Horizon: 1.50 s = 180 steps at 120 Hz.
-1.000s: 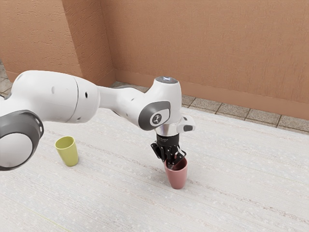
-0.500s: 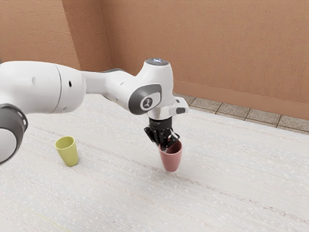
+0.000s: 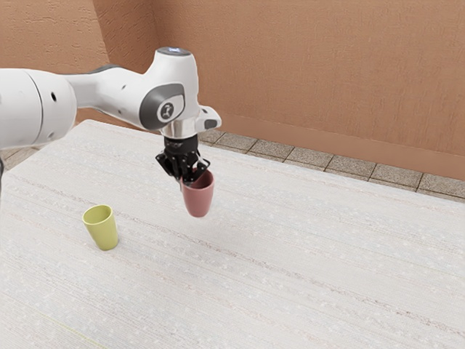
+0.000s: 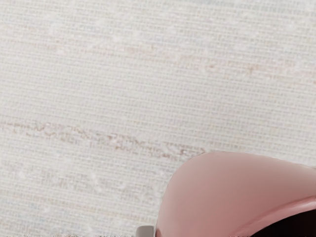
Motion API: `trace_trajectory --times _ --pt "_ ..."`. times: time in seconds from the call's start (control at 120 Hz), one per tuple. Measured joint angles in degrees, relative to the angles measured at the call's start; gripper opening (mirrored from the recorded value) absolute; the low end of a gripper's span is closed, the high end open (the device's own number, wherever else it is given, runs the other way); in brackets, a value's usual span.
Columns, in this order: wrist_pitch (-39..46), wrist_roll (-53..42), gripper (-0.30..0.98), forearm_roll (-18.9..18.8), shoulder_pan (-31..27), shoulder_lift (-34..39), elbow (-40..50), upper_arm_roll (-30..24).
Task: Place the right cup onto the left cup
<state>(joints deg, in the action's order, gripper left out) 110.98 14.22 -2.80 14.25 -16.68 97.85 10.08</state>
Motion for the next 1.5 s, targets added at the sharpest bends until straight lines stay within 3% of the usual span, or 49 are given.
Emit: trace_trajectory --times 0.742,1.267,1.5 --pt "-4.55 -6.14 -0.1 0.03 -1.43 1.04 2.37 16.37" --pt "-5.11 -11.56 -0.1 0.18 -1.47 2.67 4.04 23.47" --pt "-5.1 -13.5 -0.1 0.41 -1.62 2.66 4.82 24.2"
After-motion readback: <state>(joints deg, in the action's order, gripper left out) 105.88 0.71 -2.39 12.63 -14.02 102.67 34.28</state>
